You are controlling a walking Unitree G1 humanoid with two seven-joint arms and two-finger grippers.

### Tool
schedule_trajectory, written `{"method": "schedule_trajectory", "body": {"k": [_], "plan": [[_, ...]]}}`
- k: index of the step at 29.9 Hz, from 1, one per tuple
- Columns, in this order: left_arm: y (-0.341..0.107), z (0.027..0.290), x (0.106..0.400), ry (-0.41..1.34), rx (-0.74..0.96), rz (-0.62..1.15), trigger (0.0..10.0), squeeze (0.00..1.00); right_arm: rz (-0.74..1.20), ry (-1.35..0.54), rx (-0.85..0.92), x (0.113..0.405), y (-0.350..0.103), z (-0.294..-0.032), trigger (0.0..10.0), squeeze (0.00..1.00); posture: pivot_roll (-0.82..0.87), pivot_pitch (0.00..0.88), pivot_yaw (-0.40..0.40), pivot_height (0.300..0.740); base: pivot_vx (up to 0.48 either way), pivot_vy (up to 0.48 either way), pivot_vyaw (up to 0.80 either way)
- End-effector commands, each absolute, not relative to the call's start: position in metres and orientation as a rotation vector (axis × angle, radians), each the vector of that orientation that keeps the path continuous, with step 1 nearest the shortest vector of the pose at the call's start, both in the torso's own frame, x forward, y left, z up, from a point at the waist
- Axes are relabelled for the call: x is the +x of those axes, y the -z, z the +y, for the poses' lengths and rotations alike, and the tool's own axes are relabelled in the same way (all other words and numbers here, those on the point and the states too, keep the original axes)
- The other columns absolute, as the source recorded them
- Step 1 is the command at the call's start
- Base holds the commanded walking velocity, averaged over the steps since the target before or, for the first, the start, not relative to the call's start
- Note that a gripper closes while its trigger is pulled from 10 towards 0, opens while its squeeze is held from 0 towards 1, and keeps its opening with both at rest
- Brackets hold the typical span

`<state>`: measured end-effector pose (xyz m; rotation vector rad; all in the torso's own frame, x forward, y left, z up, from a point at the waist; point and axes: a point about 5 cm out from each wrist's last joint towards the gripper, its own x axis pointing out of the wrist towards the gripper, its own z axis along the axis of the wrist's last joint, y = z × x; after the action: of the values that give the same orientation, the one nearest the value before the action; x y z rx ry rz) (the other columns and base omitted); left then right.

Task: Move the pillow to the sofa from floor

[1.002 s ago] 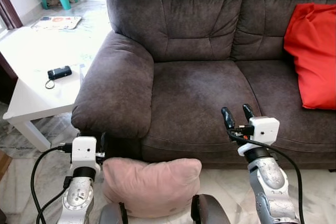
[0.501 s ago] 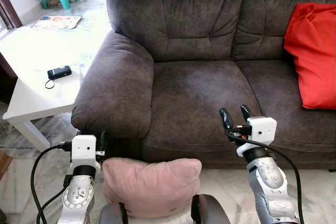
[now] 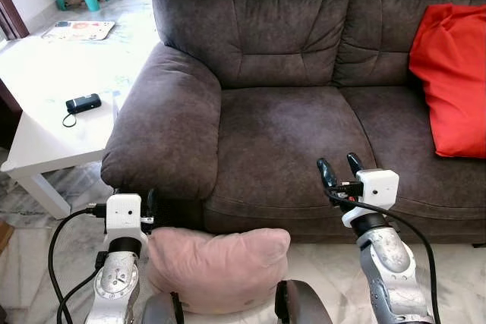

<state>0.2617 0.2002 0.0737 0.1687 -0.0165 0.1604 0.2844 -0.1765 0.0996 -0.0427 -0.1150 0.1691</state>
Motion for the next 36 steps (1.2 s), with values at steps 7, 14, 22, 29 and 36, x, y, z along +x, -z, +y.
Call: {"method": "schedule_trajectory", "body": {"k": [7,14,22,29,36], "plan": [[-0.075,0.202,0.265,-0.18,0.165,-0.013,10.0,0.0,-0.124,-0.193,-0.041,0.285,-0.105,-0.174,10.0,0.0,-0.03,0.045,-0.046,0.522,0.0,0.0,0.0],[-0.068,0.202,0.269,-0.177,0.132,0.037,10.0,0.0,-0.135,-0.196,-0.051,0.283,-0.105,-0.174,10.0,0.0,-0.04,0.034,-0.043,0.5,0.0,0.0,0.0],[-0.055,0.21,0.276,-0.21,0.023,0.148,10.0,0.0,-0.145,-0.255,-0.077,0.28,-0.11,-0.169,10.0,0.0,-0.05,0.04,-0.047,0.5,0.0,0.0,0.0],[-0.041,0.21,0.288,-0.162,0.024,0.258,10.0,0.0,-0.166,-0.294,-0.084,0.277,-0.116,-0.166,10.0,0.0,-0.06,0.061,-0.056,0.5,0.0,0.0,0.39],[-0.026,0.211,0.295,-0.107,0.083,0.376,10.0,0.0,-0.148,-0.304,-0.078,0.273,-0.118,-0.166,10.0,0.0,-0.07,0.098,-0.074,0.5,0.0,0.0,0.34]]}}
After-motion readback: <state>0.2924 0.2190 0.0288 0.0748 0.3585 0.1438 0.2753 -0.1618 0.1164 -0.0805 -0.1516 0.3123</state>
